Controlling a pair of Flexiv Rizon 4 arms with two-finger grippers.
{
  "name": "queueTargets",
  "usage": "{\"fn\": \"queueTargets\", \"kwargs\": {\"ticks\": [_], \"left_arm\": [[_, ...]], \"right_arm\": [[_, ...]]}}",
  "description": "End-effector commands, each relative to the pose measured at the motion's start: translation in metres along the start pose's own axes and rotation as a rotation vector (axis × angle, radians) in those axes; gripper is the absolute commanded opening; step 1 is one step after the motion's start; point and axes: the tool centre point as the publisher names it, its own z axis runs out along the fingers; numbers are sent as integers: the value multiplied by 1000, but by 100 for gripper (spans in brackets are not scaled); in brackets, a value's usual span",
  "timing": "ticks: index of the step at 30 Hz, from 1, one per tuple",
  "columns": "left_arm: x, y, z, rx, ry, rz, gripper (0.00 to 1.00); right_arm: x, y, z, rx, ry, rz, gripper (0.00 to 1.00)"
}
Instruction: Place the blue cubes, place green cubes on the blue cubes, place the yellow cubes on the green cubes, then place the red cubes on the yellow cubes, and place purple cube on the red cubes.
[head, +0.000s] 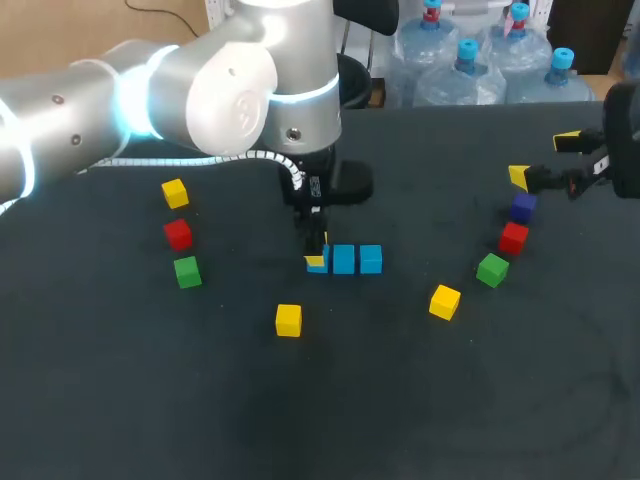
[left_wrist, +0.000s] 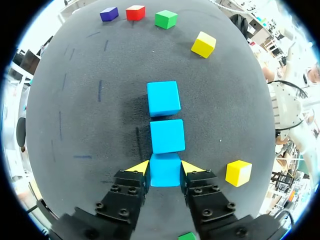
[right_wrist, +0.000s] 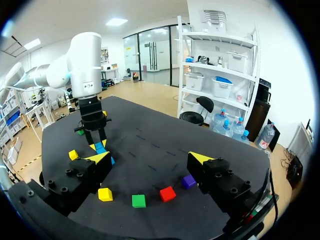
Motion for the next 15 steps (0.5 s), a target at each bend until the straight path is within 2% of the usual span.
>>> {"fn": "queueTargets", "kwargs": {"ticks": [1,15], "left_arm": [[3,5,9,5,6,-1,0],[7,3,11,16,11,-15,0]], "right_arm": [[0,1,0,5,3,0,100],[0,1,0,5,3,0,100]]}}
